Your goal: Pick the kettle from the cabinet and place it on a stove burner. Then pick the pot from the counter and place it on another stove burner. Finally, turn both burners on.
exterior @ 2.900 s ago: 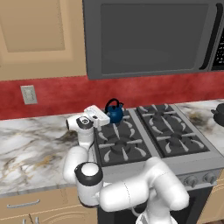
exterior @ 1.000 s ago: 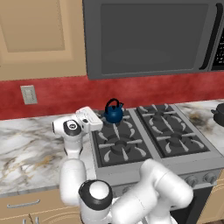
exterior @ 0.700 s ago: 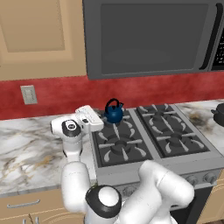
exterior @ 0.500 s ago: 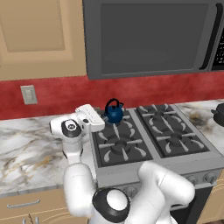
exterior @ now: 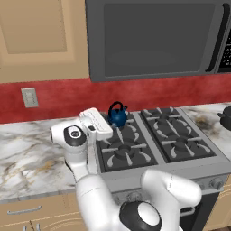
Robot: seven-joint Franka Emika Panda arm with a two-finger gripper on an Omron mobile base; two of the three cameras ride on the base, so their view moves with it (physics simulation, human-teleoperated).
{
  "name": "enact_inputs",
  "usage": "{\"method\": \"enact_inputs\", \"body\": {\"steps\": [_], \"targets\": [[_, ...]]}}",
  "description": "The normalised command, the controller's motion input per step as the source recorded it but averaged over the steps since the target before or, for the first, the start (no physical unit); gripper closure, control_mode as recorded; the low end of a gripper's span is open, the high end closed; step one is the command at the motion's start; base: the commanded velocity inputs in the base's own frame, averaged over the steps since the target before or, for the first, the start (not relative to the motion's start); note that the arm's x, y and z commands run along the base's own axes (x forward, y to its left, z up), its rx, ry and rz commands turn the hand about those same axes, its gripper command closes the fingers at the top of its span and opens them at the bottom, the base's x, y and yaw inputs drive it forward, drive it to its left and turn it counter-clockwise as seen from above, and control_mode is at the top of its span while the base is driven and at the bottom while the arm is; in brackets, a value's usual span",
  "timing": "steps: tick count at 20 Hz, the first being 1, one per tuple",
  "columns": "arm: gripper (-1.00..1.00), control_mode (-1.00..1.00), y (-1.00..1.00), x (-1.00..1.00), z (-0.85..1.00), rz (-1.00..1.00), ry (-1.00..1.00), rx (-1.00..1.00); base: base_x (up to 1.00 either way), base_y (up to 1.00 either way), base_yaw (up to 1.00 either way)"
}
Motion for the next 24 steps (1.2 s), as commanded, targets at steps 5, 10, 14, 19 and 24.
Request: {"method": "enact_inputs", "body": {"steps": [5, 10, 14, 19, 24], "targets": [[-1.0, -1.0, -0.33, -0.34, 0.31, 0.0, 0.0, 0.11, 0.0, 0.0, 0.0], [-1.0, -1.0, -0.32, -0.28, 0.35, 0.0, 0.0, 0.14, 0.0, 0.0, 0.0], [-1.0, -1.0, -0.29, -0.3, 0.24, 0.0, 0.0, 0.14, 0.0, 0.0, 0.0], [-1.0, -1.0, -0.25, -0.29, 0.15, 0.01, 0.0, 0.15, 0.0, 0.0, 0.0], [-1.0, -1.0, -0.21, -0.29, 0.03, 0.01, 0.0, 0.17, 0.0, 0.0, 0.0]]}}
